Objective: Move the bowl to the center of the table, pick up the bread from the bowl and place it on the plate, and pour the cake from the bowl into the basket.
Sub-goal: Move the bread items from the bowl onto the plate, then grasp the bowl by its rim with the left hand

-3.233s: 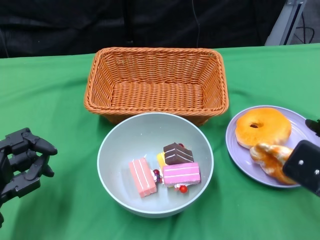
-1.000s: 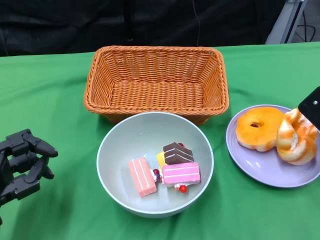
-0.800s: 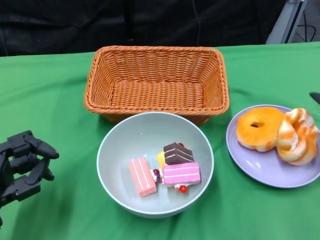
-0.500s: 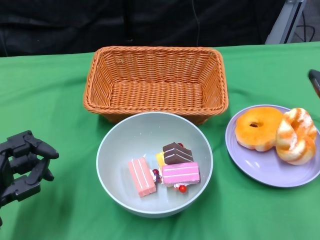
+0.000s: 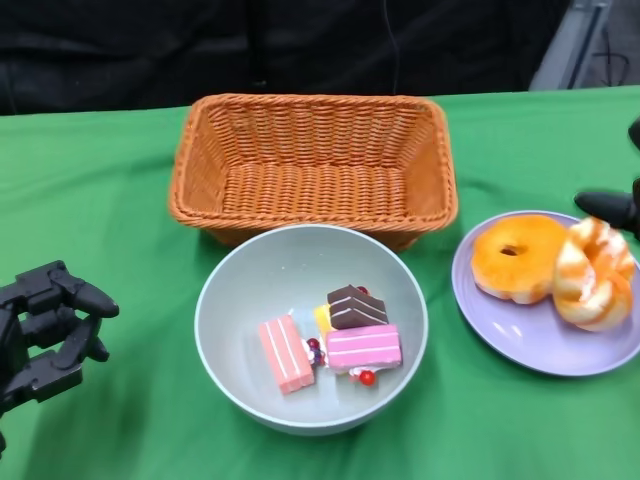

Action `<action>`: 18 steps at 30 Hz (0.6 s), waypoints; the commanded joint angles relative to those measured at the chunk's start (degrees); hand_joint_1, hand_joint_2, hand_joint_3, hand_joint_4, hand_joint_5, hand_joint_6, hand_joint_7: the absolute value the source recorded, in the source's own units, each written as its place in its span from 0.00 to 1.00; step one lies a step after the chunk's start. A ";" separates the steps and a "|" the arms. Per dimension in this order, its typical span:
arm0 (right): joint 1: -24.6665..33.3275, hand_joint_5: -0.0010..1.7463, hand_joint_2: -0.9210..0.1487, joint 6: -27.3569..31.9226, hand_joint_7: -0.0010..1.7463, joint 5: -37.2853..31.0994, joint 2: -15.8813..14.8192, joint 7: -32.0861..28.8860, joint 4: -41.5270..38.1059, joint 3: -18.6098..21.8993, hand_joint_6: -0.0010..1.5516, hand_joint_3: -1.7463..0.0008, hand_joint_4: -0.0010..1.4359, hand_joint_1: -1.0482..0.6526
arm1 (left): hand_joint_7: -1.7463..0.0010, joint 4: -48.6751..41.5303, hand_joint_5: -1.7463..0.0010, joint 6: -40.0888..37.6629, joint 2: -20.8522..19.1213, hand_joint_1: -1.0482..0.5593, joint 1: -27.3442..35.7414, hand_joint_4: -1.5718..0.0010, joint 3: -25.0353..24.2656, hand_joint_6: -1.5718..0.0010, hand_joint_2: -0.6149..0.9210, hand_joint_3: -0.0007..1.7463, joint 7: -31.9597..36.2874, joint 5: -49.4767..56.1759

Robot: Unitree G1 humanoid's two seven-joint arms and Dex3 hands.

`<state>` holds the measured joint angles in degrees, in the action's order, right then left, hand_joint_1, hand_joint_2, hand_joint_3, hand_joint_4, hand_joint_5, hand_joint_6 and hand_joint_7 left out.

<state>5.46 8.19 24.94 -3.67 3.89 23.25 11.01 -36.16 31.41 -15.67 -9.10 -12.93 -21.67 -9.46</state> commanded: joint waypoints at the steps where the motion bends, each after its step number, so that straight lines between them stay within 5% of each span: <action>1: 7.24 0.64 0.03 -4.98 0.29 -1.36 -0.09 6.48 -1.25 -2.79 0.55 0.80 0.46 0.51 | 0.32 -0.66 0.14 0.53 -0.89 0.67 -0.51 0.53 -0.31 0.50 0.86 0.48 -0.31 -0.39; 6: 11.59 0.80 0.06 -11.85 0.54 -6.62 0.73 9.49 -3.22 -6.26 0.49 0.77 0.45 0.50 | 0.31 -1.13 0.13 0.52 -0.86 0.68 -0.83 0.52 -0.40 0.50 0.86 0.48 -0.54 -0.74; 12: 12.86 0.85 0.06 -22.68 0.62 -15.28 1.29 9.31 -9.25 -8.51 0.46 0.77 0.44 0.49 | 0.32 -1.14 0.14 0.42 -0.86 0.67 -0.81 0.53 -0.20 0.50 0.85 0.48 -0.21 -0.32; 18: 12.70 0.83 0.09 -27.49 0.68 -20.20 1.28 7.41 -12.93 -9.27 0.43 0.74 0.46 0.50 | 0.32 -0.54 0.15 0.76 -0.94 0.67 -0.40 0.53 0.08 0.50 0.86 0.48 -0.62 -0.16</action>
<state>18.12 -17.82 5.46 -2.27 11.93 11.08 1.69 -36.97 31.48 -15.72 -9.77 -12.83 -21.76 -9.54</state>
